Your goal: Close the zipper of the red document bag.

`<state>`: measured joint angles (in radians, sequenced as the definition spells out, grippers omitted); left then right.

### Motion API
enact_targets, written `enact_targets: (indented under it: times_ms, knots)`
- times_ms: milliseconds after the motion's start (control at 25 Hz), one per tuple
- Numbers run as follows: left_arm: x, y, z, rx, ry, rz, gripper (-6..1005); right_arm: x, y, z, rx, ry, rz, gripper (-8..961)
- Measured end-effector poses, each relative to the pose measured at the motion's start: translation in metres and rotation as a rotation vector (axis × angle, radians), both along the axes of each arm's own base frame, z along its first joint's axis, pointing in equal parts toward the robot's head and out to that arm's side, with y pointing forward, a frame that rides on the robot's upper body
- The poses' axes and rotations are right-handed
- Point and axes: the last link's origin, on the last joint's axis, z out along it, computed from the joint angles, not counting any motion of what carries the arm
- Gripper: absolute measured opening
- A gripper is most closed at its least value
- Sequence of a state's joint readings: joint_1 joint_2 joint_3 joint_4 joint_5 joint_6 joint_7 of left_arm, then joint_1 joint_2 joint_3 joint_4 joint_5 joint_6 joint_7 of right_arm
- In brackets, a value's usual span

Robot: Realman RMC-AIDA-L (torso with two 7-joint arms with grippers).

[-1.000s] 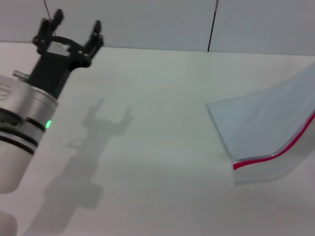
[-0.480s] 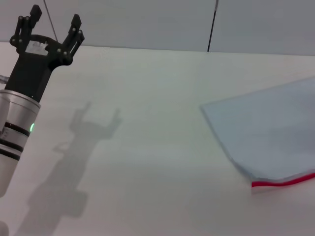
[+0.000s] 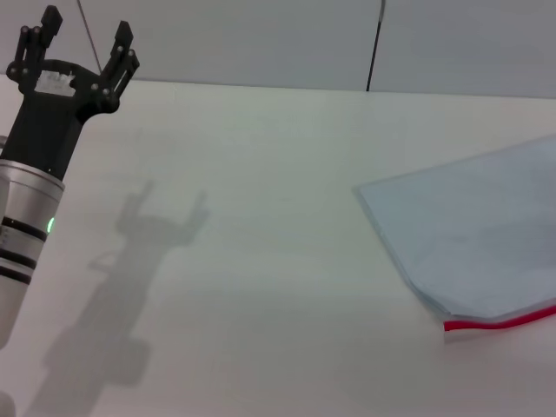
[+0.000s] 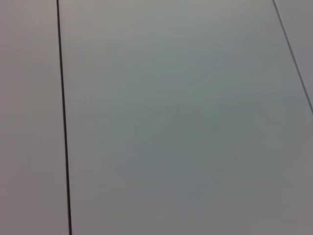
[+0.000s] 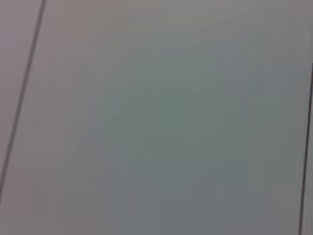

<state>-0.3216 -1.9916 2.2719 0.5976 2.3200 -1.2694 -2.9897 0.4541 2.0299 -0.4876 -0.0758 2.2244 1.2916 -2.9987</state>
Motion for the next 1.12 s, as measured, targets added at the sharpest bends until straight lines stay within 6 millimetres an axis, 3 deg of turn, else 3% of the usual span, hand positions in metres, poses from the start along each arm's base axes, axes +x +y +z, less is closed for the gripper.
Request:
enact_targets:
  times_ms: [400,1120]
  knots:
    - [-0.003,0.003,0.001,0.025,-0.024,0.027,846,-0.027,-0.016,0.004,0.098,0.072,0.188,888]
    - [-0.003,0.004,-0.001,0.034,-0.028,0.031,843,-0.034,-0.021,0.003,0.115,0.108,0.231,890]
